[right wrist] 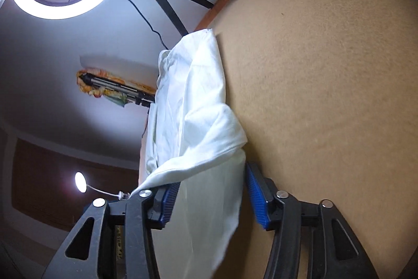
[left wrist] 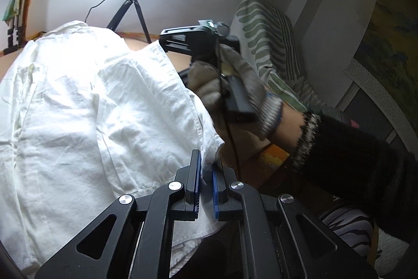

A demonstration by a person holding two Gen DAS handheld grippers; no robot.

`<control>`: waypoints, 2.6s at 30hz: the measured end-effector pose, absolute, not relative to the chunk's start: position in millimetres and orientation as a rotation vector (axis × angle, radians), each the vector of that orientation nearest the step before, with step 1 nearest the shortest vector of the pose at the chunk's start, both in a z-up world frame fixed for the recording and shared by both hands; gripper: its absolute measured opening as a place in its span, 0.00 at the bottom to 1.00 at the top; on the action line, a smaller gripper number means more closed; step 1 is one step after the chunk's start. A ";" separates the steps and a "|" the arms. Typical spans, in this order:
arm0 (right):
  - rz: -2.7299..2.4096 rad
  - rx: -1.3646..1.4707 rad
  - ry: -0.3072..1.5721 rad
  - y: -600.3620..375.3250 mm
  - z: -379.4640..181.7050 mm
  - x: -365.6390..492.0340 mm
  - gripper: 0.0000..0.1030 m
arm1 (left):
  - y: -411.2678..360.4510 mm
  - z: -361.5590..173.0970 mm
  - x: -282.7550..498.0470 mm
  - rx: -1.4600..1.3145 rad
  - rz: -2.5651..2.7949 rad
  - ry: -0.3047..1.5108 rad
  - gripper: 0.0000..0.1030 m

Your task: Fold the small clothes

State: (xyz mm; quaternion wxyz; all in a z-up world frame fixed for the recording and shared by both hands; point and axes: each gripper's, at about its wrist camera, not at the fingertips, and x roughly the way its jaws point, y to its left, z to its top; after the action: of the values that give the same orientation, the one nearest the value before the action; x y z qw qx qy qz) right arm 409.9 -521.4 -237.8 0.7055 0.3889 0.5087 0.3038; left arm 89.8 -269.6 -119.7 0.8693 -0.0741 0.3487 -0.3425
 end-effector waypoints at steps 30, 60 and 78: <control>0.666 0.901 1.131 -549.4 -234.2 392.6 0.68 | -259.8 -127.6 94.5 -0.190 -0.743 0.759 0.06; 0.469 -0.545 1.128 -236.4 -159.8 388.0 0.02 | -172.0 -174.4 70.7 -0.566 -0.590 0.805 0.05; 0.630 -0.173 1.126 -264.9 -139.0 384.8 0.33 | -144.5 -176.7 65.4 -0.471 -0.503 0.811 0.04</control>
State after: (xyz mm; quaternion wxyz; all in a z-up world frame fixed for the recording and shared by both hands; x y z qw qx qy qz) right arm 384.8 -264.9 -139.0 0.7956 -0.0803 0.5239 0.2934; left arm 65.4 -144.5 -176.7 0.8618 -0.2246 0.3864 -0.2398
